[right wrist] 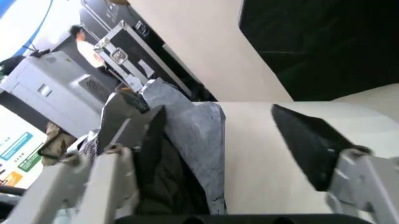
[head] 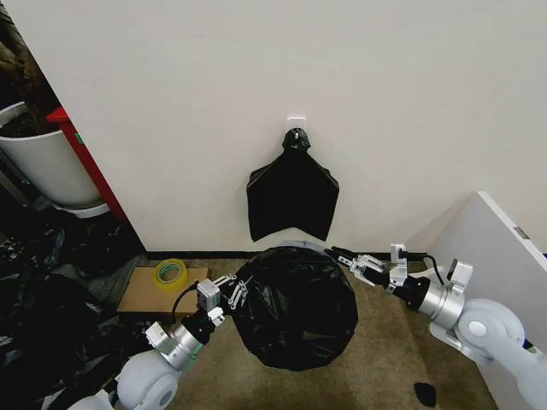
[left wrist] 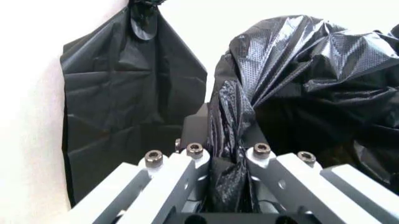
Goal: Place the garbage bag over the trash bin.
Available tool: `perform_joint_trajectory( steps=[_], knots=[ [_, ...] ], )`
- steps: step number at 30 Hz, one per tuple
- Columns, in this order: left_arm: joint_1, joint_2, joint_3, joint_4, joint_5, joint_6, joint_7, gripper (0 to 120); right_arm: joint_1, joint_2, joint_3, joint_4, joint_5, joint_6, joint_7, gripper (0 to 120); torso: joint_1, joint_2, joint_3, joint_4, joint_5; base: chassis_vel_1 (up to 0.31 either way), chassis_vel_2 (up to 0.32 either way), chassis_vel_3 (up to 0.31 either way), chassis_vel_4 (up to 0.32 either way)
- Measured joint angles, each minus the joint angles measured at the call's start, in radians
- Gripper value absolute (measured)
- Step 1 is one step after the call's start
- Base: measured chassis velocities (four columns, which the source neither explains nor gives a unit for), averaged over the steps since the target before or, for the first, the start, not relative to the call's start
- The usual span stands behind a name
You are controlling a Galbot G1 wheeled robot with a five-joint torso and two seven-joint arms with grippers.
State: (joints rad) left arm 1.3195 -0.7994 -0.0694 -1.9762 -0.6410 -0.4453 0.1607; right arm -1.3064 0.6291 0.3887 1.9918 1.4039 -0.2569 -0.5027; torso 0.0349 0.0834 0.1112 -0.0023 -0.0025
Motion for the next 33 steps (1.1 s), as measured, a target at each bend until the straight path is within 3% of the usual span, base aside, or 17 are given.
perform_joint_trajectory(
  steps=[3,8,16,21,33],
  knots=[
    [-0.001,0.0,0.001,0.001,-0.001,0.0,0.0,4,0.0,-0.002,-0.001,0.0,-0.002,-0.001,-0.003,72,0.0,0.0,0.0,0.0,0.0,0.0,0.0,0.0,0.0],
    [-0.003,0.0,0.002,0.004,-0.002,0.0,0.0,4,0.012,0.001,-0.009,0.001,-0.003,-0.001,-0.004,50,0.0,0.0,0.0,0.0,0.0,0.0,0.0,0.0,0.0],
    [-0.005,-0.002,0.002,0.005,-0.003,0.0,-0.001,4,0.013,0.005,-0.013,0.0,-0.006,0.0,-0.002,26,0.0,0.0,0.0,0.0,0.0,0.0,0.0,0.0,0.0],
    [-0.004,-0.003,0.002,0.005,-0.003,0.0,-0.003,4,0.01,0.007,-0.013,0.002,-0.01,0.002,-0.004,3,0.0,0.0,0.0,0.0,0.0,0.0,0.0,0.0,0.0],
    [-0.001,-0.004,0.001,-0.004,-0.003,0.0,-0.006,4,0.035,0.022,-0.035,-0.021,-0.033,0.03,0.009,0,0.0,0.0,0.0,-0.0001,0.0,0.0,0.0,0.0,0.0]
  ],
)
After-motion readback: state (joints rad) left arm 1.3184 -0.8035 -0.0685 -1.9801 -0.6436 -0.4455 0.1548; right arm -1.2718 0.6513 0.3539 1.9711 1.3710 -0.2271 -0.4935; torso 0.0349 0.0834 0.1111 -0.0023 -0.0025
